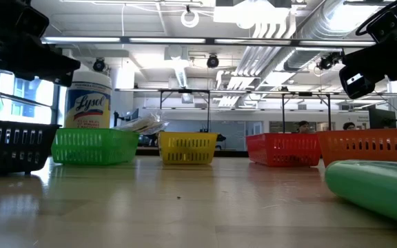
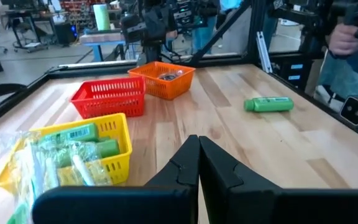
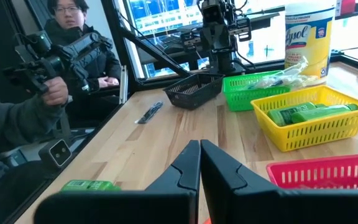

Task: Pick & Place Travel size toiletries
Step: Put the black comb into the red basket

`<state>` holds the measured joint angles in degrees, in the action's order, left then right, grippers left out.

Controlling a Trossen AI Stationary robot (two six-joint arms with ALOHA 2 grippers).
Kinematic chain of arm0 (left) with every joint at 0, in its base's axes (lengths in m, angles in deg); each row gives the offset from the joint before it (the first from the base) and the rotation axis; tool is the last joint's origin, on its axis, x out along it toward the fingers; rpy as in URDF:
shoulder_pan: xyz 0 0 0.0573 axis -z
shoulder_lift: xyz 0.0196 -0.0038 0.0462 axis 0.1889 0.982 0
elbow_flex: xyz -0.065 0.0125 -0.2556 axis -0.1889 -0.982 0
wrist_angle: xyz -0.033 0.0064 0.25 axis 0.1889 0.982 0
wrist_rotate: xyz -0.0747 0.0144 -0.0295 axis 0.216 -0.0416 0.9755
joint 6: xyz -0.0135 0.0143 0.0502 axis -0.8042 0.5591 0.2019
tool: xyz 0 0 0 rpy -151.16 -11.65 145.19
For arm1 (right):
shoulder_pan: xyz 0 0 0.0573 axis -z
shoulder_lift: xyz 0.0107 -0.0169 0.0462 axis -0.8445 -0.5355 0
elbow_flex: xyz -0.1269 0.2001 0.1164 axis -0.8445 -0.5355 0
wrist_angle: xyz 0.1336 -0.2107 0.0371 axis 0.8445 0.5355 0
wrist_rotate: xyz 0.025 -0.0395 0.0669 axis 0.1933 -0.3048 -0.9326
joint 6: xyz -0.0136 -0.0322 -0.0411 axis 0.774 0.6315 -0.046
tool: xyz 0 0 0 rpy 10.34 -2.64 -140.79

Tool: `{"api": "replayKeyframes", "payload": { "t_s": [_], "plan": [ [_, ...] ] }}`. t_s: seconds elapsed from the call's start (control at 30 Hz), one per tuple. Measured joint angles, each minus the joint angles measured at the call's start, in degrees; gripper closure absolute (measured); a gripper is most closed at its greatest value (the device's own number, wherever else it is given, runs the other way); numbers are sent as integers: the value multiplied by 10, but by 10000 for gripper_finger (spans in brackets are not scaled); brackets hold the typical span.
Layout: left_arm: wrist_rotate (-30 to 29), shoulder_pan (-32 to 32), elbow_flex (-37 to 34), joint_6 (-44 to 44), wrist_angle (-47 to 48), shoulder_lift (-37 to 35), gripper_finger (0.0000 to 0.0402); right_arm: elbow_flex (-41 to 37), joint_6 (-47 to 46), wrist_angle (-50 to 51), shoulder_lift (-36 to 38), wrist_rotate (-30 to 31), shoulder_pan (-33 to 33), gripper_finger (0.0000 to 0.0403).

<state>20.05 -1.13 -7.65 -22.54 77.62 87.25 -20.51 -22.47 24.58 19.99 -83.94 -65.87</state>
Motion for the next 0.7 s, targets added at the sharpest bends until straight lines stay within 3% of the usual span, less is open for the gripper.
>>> {"api": "replayKeyframes", "payload": {
  "t_s": [0.7],
  "plan": [
    [-14, 0, -1, -27, 34, 0, 401, 0, 1, 0, 0, 13, 0, 398]
  ]
}}
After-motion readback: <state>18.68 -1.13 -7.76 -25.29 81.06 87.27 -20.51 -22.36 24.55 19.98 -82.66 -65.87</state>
